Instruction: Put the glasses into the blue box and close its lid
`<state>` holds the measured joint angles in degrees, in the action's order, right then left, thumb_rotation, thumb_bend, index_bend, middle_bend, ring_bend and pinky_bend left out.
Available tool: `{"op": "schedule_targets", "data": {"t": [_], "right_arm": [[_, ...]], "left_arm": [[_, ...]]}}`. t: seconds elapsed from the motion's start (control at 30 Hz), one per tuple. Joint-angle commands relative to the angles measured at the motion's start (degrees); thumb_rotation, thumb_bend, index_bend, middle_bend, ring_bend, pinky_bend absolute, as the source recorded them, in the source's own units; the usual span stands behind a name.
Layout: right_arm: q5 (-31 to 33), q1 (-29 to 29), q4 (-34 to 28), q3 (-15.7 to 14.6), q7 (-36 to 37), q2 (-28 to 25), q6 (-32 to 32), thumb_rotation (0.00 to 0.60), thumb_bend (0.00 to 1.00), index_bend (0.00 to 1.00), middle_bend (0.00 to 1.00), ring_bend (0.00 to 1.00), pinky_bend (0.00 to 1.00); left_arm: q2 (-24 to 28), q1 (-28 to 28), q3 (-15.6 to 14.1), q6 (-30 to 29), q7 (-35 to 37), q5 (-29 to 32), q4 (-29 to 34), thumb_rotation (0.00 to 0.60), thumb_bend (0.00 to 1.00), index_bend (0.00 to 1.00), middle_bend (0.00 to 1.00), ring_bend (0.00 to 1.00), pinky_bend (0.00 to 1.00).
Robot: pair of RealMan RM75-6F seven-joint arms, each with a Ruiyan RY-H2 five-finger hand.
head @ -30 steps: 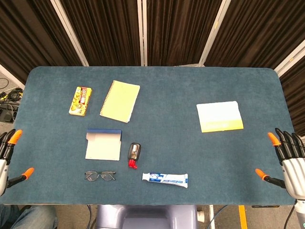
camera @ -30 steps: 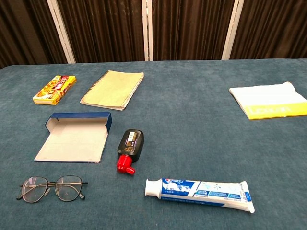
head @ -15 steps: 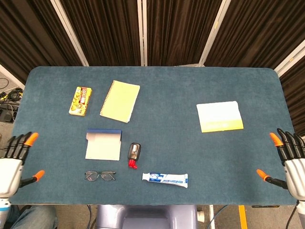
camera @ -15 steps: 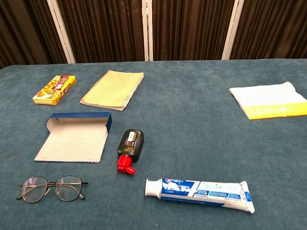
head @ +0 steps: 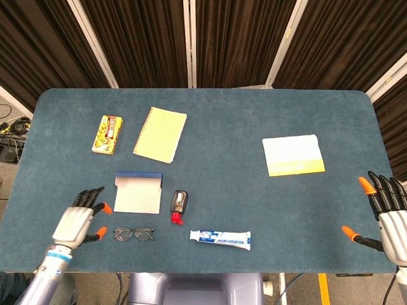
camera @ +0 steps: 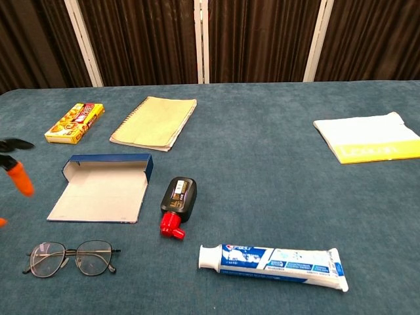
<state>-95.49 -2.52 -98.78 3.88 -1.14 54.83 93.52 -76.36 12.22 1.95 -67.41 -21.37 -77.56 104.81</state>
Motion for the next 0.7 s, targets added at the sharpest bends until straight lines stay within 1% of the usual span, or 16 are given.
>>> {"op": "schedule_targets", "data": {"t": [0.03, 0.3, 0.7], "right_arm": [[-0.1, 0.0, 0.0, -0.1, 0.1, 0.0, -0.1, 0.6, 0.0, 0.0, 0.0, 0.0, 0.0], [0.0, -0.1, 0.2, -0.1, 0.4, 0.0, -0.3, 0.6, 0.0, 0.0, 0.0, 0.0, 0.0], [0.1, -0.1, 0.3, -0.1, 0.9, -0.2, -0.2, 0.6, 0.0, 0.0, 0.0, 0.0, 0.0]], "left_arm": [[-4.0, 1.8, 0.0, 2.2, -3.7, 3.3, -1.3, 0.6, 0.37, 0.42, 0.0, 0.0, 0.0], [-8.7, 3.1, -1.0, 3.0, -7.6, 5.8, -2.3, 0.6, 0.39, 0.45, 0.0, 0.0, 0.0], [-11.6, 4.0, -1.8, 2.7, -11.1, 9.4, -3.0, 0.6, 0.41, 0.46, 0.0, 0.0, 0.0]]}}
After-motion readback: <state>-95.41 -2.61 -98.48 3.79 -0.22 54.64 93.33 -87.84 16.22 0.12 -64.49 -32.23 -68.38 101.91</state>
